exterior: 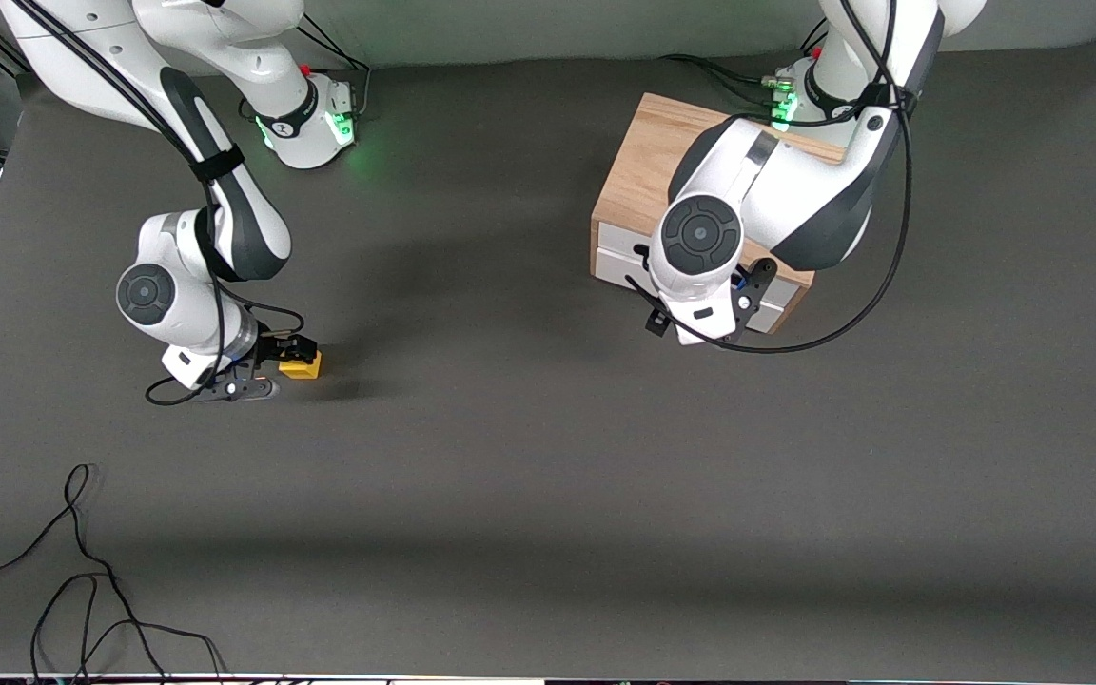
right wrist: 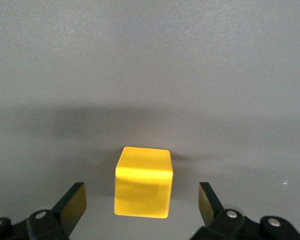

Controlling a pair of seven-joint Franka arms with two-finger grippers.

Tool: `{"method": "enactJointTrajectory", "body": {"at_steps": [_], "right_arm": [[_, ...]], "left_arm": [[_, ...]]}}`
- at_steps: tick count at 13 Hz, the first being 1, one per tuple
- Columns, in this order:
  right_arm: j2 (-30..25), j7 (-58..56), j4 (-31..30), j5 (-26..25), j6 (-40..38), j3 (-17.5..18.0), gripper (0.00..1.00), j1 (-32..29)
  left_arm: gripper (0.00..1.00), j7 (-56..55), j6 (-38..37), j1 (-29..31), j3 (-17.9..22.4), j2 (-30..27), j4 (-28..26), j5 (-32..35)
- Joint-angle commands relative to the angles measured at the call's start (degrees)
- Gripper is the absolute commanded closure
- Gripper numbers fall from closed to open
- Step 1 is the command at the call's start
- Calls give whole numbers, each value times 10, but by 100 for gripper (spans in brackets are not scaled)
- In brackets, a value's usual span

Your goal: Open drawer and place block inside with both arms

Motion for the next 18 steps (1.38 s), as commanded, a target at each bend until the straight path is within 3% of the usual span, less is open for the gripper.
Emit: {"method": "enactJointTrajectory", "body": {"at_steps": [1, 6, 15, 18], "right_arm": [[10, 10, -3, 18, 15, -3, 0, 6], [33, 9, -15, 18, 56, -3, 1, 6], [44, 2, -15, 18, 64, -3, 51, 6], [42, 2, -13, 18, 61, -3, 59, 6]], "left_arm": [[0, 1, 20, -3, 4, 0, -19, 7], [0, 1, 53, -4, 4, 12, -45, 14], [0, -7, 71, -8, 4, 31, -73, 17], [0, -7, 72, -9, 4, 40, -73, 17]]}}
